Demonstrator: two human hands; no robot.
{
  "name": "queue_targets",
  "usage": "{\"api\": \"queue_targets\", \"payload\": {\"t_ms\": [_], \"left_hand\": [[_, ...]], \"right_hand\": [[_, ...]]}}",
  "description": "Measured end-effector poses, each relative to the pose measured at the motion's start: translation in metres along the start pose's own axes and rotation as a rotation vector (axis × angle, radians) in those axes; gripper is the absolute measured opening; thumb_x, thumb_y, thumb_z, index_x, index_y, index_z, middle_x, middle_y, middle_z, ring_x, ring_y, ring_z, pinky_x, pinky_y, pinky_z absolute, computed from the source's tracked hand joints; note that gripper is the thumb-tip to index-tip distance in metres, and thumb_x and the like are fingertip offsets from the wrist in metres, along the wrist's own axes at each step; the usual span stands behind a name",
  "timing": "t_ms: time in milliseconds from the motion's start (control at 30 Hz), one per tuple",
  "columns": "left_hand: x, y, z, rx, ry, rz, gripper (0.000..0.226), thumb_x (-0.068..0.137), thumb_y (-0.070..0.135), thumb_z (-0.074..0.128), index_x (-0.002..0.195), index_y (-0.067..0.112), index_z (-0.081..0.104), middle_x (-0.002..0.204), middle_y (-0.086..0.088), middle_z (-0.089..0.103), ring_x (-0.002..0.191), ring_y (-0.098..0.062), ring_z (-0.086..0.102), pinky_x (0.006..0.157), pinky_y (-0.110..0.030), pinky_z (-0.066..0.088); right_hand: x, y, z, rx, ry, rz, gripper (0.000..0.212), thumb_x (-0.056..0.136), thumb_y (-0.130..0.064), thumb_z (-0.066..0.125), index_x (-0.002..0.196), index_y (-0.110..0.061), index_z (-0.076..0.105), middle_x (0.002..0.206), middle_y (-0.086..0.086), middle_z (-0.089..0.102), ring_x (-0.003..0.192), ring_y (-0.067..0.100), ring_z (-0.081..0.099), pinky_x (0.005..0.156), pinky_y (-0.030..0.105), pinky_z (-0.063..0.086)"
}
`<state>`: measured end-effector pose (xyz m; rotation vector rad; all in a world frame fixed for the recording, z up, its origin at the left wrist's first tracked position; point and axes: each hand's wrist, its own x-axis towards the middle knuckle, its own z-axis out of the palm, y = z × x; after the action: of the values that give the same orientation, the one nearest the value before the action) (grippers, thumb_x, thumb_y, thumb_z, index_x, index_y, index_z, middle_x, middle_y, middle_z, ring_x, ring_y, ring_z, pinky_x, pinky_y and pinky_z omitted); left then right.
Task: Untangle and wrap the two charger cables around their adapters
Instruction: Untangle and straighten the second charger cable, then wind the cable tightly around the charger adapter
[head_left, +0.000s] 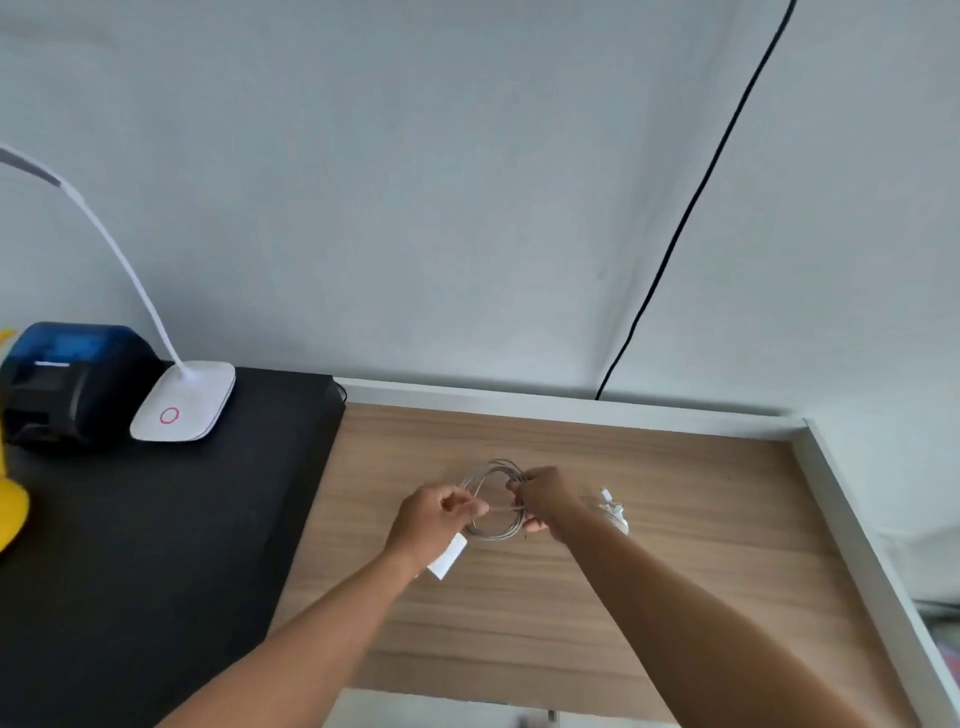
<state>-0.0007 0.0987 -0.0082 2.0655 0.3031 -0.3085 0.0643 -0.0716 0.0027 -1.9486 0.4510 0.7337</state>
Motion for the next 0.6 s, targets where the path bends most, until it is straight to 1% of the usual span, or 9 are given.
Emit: {"api": "queue_targets", "payload": {"t_ms": [67,133,200,267,333,433,500,533,600], "left_hand": [[0.0,-0.015,0.011,-0.051,-0.03,-0.153,0.02,0.074,0.043,0.08,0.075,0.023,0.075,0.067,0.008,0.07,0.062,-0.01,0.06,0.061,-0.028,0.048],[0.002,-0.027,0.021,-0.098,-0.017,-0.265,0.023,0.071,0.041,0.083,0.073,0.019,0.076,0.068,0.004,0.073,0.062,-0.011,0.061,0.06,-0.024,0.044],[0.005,-0.031,0.025,-0.135,0.004,-0.333,0.021,0.068,0.035,0.085,0.072,0.016,0.076,0.072,-0.001,0.075,0.062,-0.013,0.063,0.06,-0.022,0.045],[0.01,-0.029,0.027,-0.096,-0.026,-0.356,0.015,0.066,0.031,0.085,0.068,0.02,0.076,0.07,0.002,0.075,0.06,-0.011,0.062,0.057,-0.02,0.045],[0.015,-0.028,0.027,-0.064,-0.063,-0.367,0.013,0.064,0.031,0.086,0.064,0.023,0.075,0.067,0.004,0.073,0.058,-0.011,0.061,0.058,-0.022,0.046],[0.017,-0.024,0.021,-0.133,-0.088,-0.421,0.02,0.069,0.033,0.085,0.069,0.018,0.071,0.072,-0.004,0.071,0.058,-0.023,0.064,0.057,-0.033,0.054],[0.015,-0.019,0.015,-0.187,-0.1,-0.448,0.032,0.078,0.042,0.078,0.079,0.013,0.065,0.082,-0.012,0.069,0.062,-0.033,0.068,0.055,-0.046,0.059],[0.014,-0.016,0.012,-0.21,-0.103,-0.447,0.037,0.083,0.047,0.072,0.083,0.012,0.061,0.086,-0.015,0.067,0.066,-0.036,0.069,0.057,-0.051,0.059],[0.009,-0.006,0.006,-0.299,-0.111,-0.448,0.04,0.092,0.051,0.058,0.088,0.011,0.053,0.09,-0.019,0.062,0.065,-0.036,0.066,0.057,-0.056,0.058]], "right_hand": [[0.004,0.01,0.002,-0.061,0.024,0.001,0.018,0.094,-0.013,0.056,0.077,-0.01,0.061,0.062,0.007,0.057,0.044,0.017,0.054,0.039,0.022,0.047],[0.01,0.019,0.004,-0.151,0.081,-0.023,0.022,0.089,-0.007,0.057,0.067,-0.011,0.059,0.054,0.007,0.052,0.039,0.019,0.053,0.042,0.024,0.047],[0.014,0.025,0.006,-0.253,0.129,-0.045,0.017,0.084,-0.008,0.057,0.067,-0.013,0.058,0.056,0.007,0.054,0.055,0.025,0.06,0.056,0.034,0.052],[0.015,0.028,0.01,-0.315,0.162,-0.055,0.005,0.083,-0.013,0.057,0.084,-0.013,0.062,0.078,0.01,0.064,0.08,0.031,0.065,0.069,0.035,0.051],[0.016,0.03,0.013,-0.358,0.185,-0.081,0.027,0.085,-0.013,0.056,0.111,-0.013,0.058,0.108,0.011,0.06,0.099,0.034,0.062,0.079,0.034,0.047],[0.012,0.034,0.016,-0.522,0.215,-0.148,0.047,0.088,-0.02,0.056,0.133,-0.017,0.043,0.128,0.012,0.042,0.117,0.035,0.049,0.097,0.042,0.042],[0.007,0.035,0.017,-0.671,0.288,-0.293,0.05,0.089,-0.024,0.055,0.137,-0.024,0.042,0.131,0.008,0.041,0.122,0.029,0.041,0.103,0.041,0.036],[0.004,0.036,0.017,-0.715,0.32,-0.41,0.047,0.089,-0.023,0.053,0.135,-0.027,0.046,0.131,0.005,0.044,0.122,0.026,0.042,0.103,0.039,0.035],[-0.002,0.036,0.018,-0.746,0.302,-0.654,0.042,0.087,-0.015,0.049,0.126,-0.028,0.058,0.126,-0.002,0.055,0.119,0.022,0.048,0.099,0.037,0.035]]}}
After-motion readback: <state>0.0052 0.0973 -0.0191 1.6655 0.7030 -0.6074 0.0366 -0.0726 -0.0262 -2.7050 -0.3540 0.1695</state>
